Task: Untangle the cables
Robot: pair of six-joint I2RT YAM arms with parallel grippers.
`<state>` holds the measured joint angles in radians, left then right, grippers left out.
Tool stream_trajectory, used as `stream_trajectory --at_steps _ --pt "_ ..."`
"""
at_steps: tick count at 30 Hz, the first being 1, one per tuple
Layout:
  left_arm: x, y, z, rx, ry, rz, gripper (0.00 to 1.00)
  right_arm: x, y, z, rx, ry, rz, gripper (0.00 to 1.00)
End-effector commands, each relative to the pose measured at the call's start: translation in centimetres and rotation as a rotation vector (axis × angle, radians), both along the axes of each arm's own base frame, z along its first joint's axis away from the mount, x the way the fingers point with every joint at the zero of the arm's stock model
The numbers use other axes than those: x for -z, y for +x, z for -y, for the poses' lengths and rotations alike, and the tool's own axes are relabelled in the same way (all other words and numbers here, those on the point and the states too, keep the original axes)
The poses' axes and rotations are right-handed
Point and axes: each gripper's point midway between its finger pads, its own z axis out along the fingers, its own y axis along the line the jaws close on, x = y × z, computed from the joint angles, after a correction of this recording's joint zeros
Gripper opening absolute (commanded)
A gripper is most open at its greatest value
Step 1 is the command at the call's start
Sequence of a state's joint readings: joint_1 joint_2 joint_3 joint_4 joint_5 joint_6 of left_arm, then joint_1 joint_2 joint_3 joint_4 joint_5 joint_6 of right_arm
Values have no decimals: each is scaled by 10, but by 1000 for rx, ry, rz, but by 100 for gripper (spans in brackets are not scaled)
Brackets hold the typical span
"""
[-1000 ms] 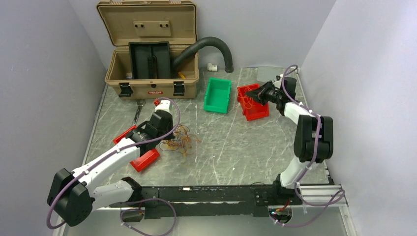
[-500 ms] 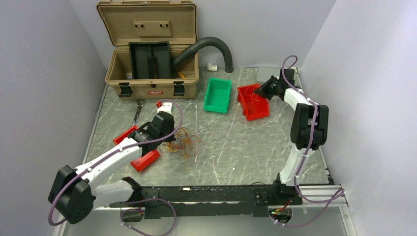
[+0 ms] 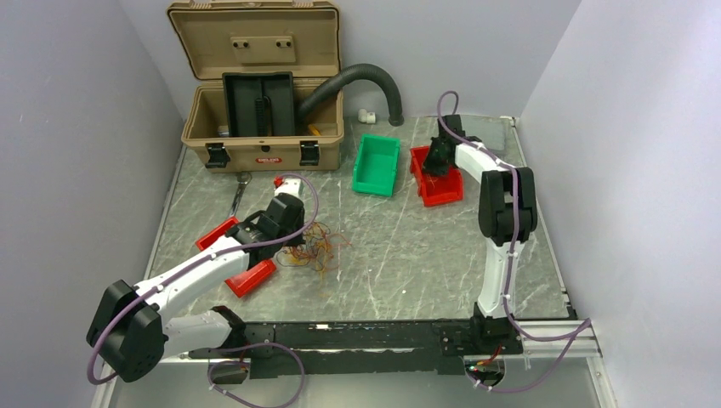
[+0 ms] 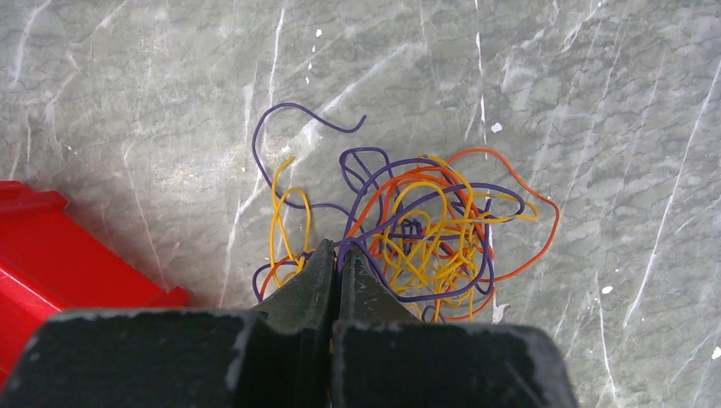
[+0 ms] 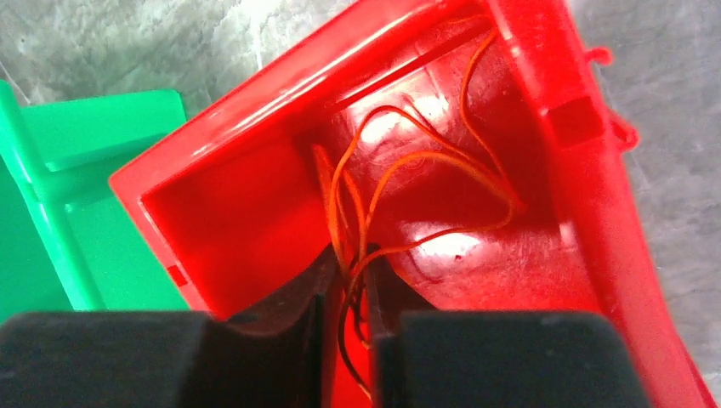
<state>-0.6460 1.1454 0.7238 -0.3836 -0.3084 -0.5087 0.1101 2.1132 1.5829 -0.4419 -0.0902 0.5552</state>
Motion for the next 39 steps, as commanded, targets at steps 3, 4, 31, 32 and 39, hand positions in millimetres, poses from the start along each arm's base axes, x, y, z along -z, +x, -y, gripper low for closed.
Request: stream_trajectory --at_steps 3,4,31,32,39 --pt "-17 6 5 2 -20 51 0 -40 -2 19 -3 -90 106 41" --pt "-17 6 4 2 -20 52 0 -49 -3 18 -14 -95 122 45" --pt "-46 1 33 138 -89 114 0 -97 -235 -157 -792 236 582 78" --pt "-47 0 33 142 -92 114 0 -94 -238 -160 -794 230 595 78" --pt "-48 -3 32 146 -104 118 0 -76 -226 -171 -500 362 442 87"
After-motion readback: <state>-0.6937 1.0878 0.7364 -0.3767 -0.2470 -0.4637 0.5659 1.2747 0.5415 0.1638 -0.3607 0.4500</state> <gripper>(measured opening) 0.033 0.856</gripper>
